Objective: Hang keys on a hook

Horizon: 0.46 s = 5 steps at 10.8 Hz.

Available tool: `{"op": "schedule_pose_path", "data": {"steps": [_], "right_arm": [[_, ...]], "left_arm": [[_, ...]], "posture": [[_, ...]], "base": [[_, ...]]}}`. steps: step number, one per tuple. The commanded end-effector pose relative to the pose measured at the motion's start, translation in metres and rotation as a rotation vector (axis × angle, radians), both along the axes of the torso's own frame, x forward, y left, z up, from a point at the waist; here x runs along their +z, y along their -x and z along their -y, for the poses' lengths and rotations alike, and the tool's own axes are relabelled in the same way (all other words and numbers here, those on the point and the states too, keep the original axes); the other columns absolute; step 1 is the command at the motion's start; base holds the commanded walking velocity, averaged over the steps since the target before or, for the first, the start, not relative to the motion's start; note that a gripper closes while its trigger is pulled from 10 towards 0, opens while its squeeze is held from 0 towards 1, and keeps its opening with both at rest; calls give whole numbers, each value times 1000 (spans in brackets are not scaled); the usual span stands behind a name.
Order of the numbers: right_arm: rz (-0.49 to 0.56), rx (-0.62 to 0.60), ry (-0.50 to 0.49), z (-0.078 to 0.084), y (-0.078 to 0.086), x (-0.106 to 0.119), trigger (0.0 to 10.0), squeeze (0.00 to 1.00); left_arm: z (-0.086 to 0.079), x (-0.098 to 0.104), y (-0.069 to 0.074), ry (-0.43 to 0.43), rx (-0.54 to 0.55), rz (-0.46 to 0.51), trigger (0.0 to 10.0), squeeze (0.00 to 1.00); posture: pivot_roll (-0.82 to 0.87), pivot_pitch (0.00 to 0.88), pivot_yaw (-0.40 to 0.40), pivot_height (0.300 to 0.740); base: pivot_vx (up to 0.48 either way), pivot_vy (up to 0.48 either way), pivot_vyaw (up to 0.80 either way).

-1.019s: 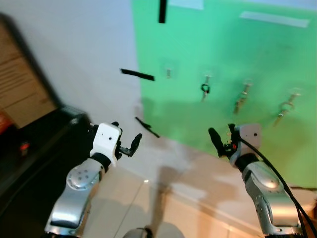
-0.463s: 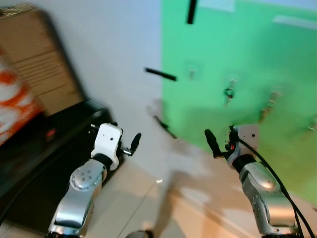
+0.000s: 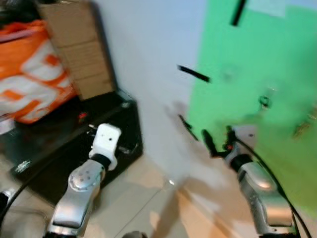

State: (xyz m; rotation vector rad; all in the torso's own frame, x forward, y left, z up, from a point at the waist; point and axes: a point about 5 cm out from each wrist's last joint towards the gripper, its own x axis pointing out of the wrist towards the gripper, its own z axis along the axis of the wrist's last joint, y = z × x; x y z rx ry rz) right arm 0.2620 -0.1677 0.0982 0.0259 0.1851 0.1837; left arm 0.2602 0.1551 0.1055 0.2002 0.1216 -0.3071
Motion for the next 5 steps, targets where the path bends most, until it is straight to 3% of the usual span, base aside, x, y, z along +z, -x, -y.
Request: {"op": "schedule_pose_path", "data": {"steps": [1,5], "right_arm": [[-7,-18,3,6,1,0,10000,1000],[-6,-8,-2,2,1,-1,10000,1000]], "left_arm": [[4,1,0,5,-8,7,10000,75],[3,2,0,6,-11,7,10000,78]], "posture": [[-44,0,49,740],[-43,0,50,740]], "base": [[0,0,781],[0,0,778]]}}
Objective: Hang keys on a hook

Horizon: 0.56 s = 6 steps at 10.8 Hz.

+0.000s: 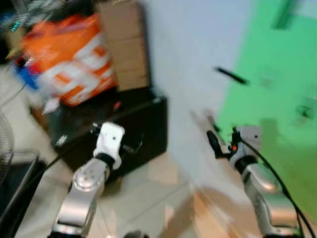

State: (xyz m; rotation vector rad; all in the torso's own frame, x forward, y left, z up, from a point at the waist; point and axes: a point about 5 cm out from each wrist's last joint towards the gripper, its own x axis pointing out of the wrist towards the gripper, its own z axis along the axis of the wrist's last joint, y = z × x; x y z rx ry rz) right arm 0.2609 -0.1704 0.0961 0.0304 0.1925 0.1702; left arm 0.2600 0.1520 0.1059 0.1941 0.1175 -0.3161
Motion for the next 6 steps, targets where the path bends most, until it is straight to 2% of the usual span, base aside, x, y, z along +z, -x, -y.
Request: {"op": "schedule_pose_path", "data": {"steps": [1,2,6], "right_arm": [[2,7,1,-1,0,1,10000,1000],[2,8,1,-2,0,1,10000,1000],[3,4,2,-2,1,0,10000,1000]], "left_arm": [[0,2,0,0,-2,5,10000,78],[0,2,0,1,-3,6,10000,78],[-1,3,0,3,-4,9,10000,82]], "posture": [[-41,0,49,740],[-40,0,49,740],[-42,0,51,740]], "base": [[0,0,781],[0,0,594],[0,0,0]]}}
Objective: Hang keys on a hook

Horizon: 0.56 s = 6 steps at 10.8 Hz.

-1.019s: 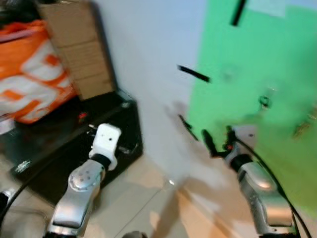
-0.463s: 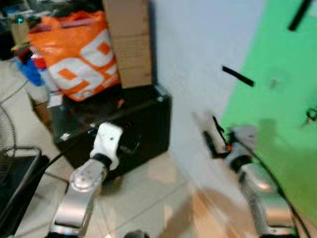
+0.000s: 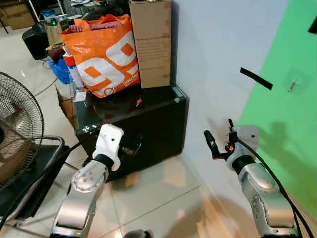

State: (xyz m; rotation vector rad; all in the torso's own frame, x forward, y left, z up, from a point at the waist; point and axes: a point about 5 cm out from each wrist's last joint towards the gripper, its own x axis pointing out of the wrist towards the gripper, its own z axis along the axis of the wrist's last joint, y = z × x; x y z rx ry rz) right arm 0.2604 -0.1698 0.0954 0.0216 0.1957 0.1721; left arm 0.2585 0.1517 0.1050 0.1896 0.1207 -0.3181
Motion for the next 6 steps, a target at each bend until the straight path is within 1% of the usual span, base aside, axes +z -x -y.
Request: {"op": "schedule_pose_path", "data": {"steps": [1,6], "right_arm": [[5,2,-5,-2,1,1,10000,1000],[6,9,4,-3,1,1,10000,1000]], "left_arm": [[-1,4,-2,0,-3,13,10000,82],[-2,6,-3,4,-4,15,10000,90]], "posture": [[-42,0,52,740],[-42,0,55,740]], "base": [[240,0,0],[272,0,0]]}}
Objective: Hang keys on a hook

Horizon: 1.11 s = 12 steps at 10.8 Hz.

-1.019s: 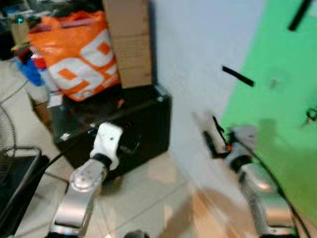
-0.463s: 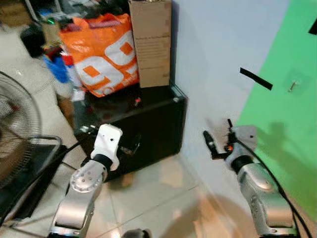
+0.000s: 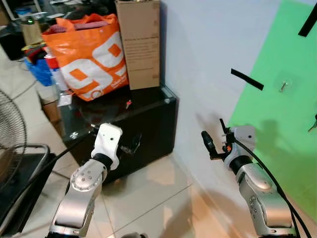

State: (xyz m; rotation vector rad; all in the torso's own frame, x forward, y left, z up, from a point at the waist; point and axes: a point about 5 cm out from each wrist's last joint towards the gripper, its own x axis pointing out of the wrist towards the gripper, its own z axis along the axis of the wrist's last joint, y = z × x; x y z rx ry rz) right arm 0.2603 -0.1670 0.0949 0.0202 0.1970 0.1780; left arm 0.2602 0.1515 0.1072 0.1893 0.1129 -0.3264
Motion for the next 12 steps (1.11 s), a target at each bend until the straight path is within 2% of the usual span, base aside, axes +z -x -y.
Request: {"op": "schedule_pose_path", "data": {"steps": [1,4,9,12], "right_arm": [[6,3,4,-1,0,1,10000,1000],[4,-2,8,-1,0,1,10000,1000],[6,6,19,-1,-1,1,10000,1000],[6,13,21,-2,-2,1,10000,1000]], "left_arm": [[-2,3,-2,3,4,8,10000,94],[-3,4,-3,4,4,9,10000,102],[-3,5,-4,4,4,10,10000,102],[-3,5,-6,4,5,11,10000,110]], "posture": [[-42,0,55,740],[-44,0,57,740],[-45,0,60,740],[-42,0,59,740]], "base": [[307,0,419],[314,0,585],[317,0,0],[315,0,721]]}}
